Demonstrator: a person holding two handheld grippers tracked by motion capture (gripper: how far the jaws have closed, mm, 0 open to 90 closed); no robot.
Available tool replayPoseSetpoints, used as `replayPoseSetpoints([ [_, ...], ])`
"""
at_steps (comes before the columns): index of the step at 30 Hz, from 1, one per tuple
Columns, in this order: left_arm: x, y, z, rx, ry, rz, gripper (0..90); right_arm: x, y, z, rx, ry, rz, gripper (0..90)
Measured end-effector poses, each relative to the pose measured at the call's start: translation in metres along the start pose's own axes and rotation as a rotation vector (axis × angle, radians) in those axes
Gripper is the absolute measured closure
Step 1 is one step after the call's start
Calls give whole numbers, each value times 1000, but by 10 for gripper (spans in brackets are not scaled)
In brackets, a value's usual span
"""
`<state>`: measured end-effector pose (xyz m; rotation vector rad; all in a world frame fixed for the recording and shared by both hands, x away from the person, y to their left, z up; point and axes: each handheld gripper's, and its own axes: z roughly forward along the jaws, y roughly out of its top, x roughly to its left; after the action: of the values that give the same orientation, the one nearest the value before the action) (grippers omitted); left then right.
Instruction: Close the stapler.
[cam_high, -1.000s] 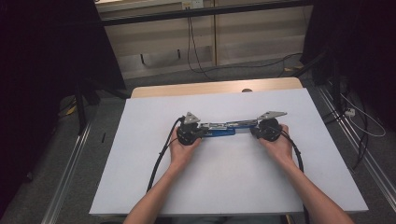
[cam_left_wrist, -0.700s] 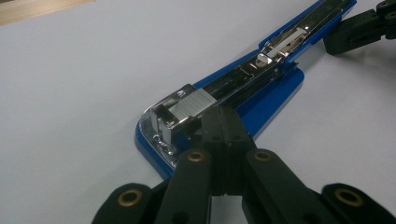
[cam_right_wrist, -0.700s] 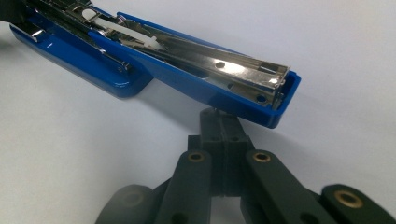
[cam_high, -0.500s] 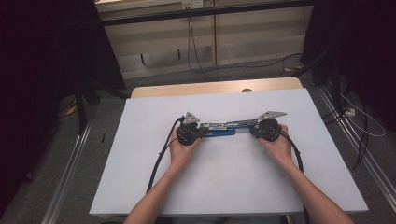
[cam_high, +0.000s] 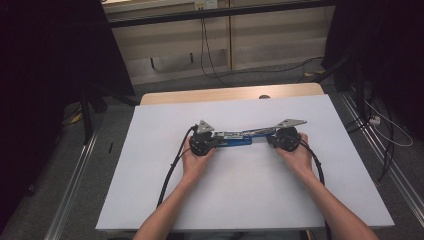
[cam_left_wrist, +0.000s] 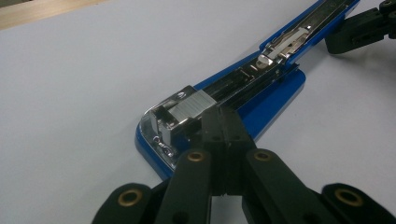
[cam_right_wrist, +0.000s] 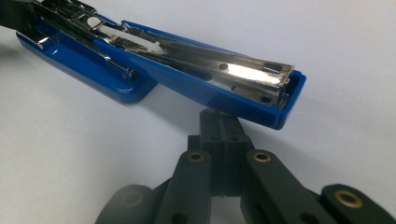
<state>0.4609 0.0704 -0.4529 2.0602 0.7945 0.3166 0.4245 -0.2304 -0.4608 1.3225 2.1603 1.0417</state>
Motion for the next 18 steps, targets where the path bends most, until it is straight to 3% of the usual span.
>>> replayPoseSetpoints([
  [18,0,0,0,-3,-8,-9,900,2,1,0,-24,12,7,900],
])
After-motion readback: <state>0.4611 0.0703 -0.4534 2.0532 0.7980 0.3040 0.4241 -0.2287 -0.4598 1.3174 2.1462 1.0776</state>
